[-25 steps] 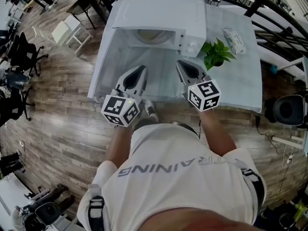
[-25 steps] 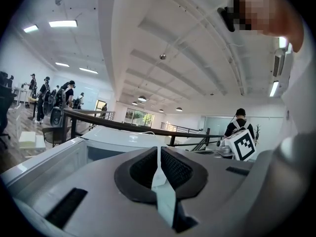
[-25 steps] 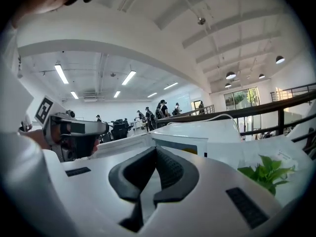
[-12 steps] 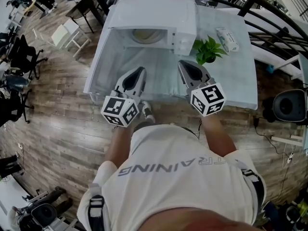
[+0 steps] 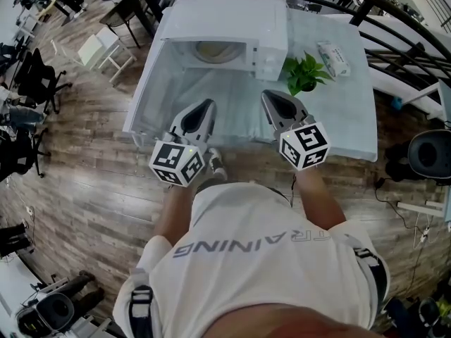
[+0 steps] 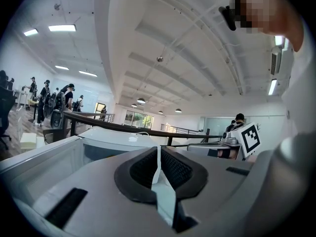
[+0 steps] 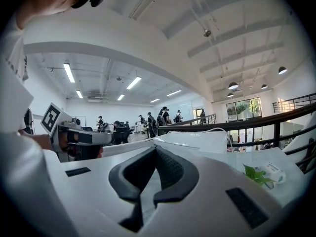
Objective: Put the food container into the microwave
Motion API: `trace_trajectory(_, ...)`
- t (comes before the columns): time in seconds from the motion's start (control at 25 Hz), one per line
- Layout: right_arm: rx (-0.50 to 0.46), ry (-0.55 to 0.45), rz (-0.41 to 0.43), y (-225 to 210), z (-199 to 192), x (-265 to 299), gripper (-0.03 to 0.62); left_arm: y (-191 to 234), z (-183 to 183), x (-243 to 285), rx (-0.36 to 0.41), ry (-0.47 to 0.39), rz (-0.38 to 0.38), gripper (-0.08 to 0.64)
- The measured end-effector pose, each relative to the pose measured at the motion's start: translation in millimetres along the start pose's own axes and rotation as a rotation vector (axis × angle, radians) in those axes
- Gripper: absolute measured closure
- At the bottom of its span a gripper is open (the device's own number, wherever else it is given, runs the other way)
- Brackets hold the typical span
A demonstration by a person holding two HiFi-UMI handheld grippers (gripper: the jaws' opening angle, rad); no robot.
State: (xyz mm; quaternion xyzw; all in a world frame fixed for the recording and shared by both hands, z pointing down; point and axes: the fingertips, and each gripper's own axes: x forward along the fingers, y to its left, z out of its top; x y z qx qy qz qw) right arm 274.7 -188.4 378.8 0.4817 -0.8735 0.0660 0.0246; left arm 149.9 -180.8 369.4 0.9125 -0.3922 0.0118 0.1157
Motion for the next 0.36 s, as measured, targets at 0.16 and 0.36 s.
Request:
trace_trajectory(0.16, 0.003, 0.004, 0.003, 1.0, -0.7, 0.5, 0.569, 0.4, 0.7, -2.0, 0.001, -0.001, 0.003, 0.512)
trace_trajectory(0.36, 0.011, 0.014, 0.007, 3.8, -2.8, 1.8, 0.569, 0.1, 2.5, -2.8, -0.001, 0.001, -0.004, 0.512)
